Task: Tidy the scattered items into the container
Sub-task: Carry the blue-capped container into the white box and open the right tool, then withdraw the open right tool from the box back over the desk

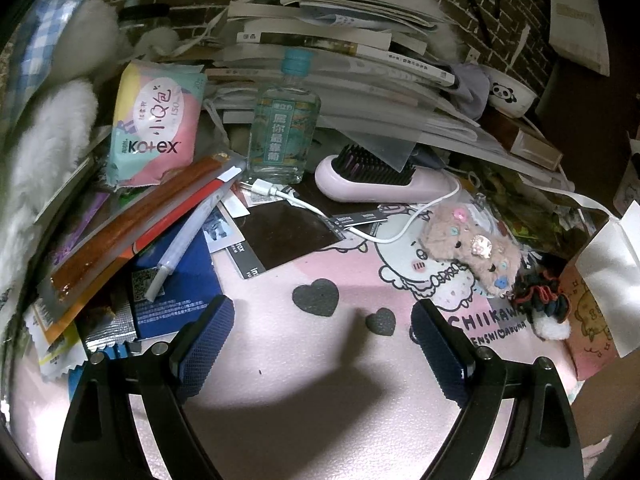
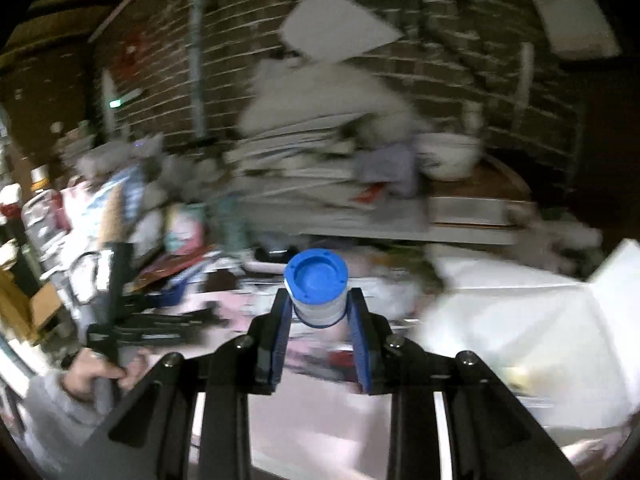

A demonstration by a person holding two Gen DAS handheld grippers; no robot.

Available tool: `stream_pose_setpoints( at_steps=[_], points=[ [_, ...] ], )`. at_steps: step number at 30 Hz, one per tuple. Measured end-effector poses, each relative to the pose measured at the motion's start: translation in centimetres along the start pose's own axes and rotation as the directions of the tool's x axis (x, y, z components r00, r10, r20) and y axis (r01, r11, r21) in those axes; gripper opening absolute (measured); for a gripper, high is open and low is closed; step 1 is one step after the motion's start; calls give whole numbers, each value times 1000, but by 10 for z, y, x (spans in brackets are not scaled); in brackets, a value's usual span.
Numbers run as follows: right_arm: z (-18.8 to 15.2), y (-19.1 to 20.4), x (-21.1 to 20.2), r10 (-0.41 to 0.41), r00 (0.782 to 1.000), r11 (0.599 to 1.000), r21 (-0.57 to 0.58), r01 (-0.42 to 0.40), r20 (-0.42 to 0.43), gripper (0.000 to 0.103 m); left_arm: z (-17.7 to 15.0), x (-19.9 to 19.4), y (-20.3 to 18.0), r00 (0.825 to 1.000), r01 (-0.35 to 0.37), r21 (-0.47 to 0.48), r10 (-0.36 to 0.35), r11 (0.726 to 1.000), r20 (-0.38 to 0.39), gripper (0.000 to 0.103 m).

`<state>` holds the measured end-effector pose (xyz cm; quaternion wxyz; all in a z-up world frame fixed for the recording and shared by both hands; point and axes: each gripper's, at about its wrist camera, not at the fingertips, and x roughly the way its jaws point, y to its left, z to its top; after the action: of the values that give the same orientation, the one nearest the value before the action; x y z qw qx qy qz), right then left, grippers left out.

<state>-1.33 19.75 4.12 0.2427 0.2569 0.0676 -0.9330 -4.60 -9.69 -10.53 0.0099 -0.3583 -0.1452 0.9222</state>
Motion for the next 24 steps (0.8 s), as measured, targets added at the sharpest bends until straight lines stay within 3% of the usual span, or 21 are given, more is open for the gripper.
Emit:
stream_pose_setpoints(
  at_steps=[8, 11, 16, 24],
  points=[
    [-3, -84, -13, -177, 979, 983, 29, 181, -104, 25, 0, 1, 1, 1000, -2, 1, 2, 1000, -2, 89],
    [-3, -104, -6, -174, 964, 984, -8, 176, -200, 25, 0, 1, 1, 1000, -3, 1, 3, 1000, -2, 89],
    [0, -123, 13, -196, 915, 980, -101, 171, -352, 25, 0, 1, 0, 1000, -7, 4, 7, 1000, -4, 89],
    [-8, -122, 32, -196, 856, 977, -173, 128, -477, 25, 0, 1, 0, 1000, -7, 6, 7, 1000, -5, 89]
  ],
)
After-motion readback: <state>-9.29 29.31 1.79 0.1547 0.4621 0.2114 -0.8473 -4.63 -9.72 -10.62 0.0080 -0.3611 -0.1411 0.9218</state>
